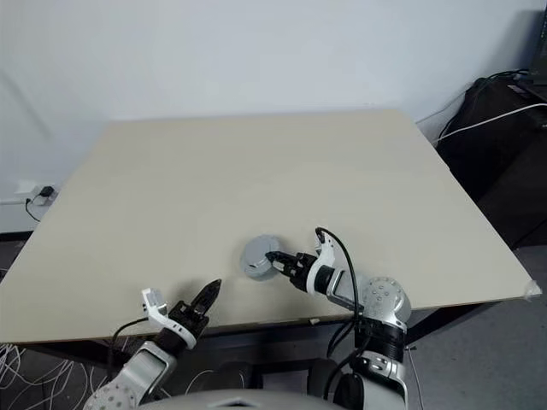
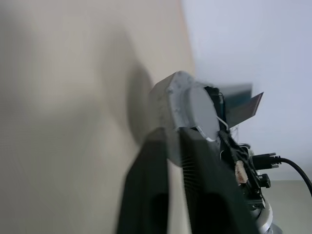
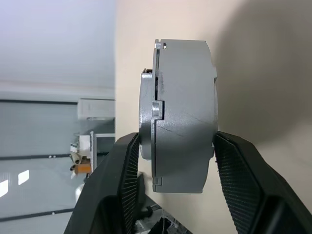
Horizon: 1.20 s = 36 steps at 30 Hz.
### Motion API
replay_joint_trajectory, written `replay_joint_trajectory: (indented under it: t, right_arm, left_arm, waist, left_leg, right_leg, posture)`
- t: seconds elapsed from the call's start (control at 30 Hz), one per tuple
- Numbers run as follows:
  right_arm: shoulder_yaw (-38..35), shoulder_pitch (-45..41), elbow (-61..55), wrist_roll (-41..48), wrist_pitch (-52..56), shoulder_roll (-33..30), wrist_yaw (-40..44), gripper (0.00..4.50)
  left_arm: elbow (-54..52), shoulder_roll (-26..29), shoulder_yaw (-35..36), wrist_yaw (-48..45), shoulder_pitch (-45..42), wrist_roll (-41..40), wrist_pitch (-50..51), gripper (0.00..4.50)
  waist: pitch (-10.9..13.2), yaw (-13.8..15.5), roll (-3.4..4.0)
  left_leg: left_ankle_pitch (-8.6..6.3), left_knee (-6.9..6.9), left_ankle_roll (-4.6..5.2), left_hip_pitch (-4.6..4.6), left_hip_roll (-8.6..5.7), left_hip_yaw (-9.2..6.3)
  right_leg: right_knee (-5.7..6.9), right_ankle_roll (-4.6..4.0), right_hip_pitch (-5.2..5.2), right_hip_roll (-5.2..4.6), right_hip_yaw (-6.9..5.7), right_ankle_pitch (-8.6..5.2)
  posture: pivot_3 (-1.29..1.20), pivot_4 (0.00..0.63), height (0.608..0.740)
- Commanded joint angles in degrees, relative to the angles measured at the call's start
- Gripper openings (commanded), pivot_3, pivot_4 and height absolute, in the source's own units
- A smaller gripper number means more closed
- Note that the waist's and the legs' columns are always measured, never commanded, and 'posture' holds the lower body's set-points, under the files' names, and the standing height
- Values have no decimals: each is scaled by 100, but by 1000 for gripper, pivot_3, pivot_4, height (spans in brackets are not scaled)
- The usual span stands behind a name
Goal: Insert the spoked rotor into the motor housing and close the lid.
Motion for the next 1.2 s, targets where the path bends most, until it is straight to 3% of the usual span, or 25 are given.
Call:
replay_joint_trajectory:
  t: [0.03,0.33,0.8,1.2]
  right_arm:
    - [45,-95,-378,509,113,494,-31,2111]
    - [31,-189,-360,746,218,519,-287,2111]
    - [57,-316,-456,1168,700,740,-527,2111]
    - [76,-271,-414,1542,1075,830,-907,2111]
  left_arm:
    - [35,-496,-90,-45,-125,-513,-170,1578]
    - [38,-419,-393,-321,-55,-1209,-364,4476]
    - [367,-361,-607,-90,-125,-1746,-495,4476]
    - [797,-221,-564,-403,-333,-1707,-604,4476]
  waist:
    - [1,-8,1]
    - [1,-9,1]
    - [0,-39,2]
    - [-2,-46,3]
  left_leg:
    - [0,0,0,0,0,1]
    - [1,1,0,0,-1,4]
    - [3,6,2,1,0,7]
    - [4,17,3,3,1,8]
  right_leg:
    - [0,-1,0,1,0,0]
    - [0,-5,1,2,3,-1]
    - [4,-8,5,7,7,-1]
    - [8,-10,10,13,9,2]
  posture:
    - [0,0,740]
    - [0,0,740]
    - [0,0,740]
    - [0,0,740]
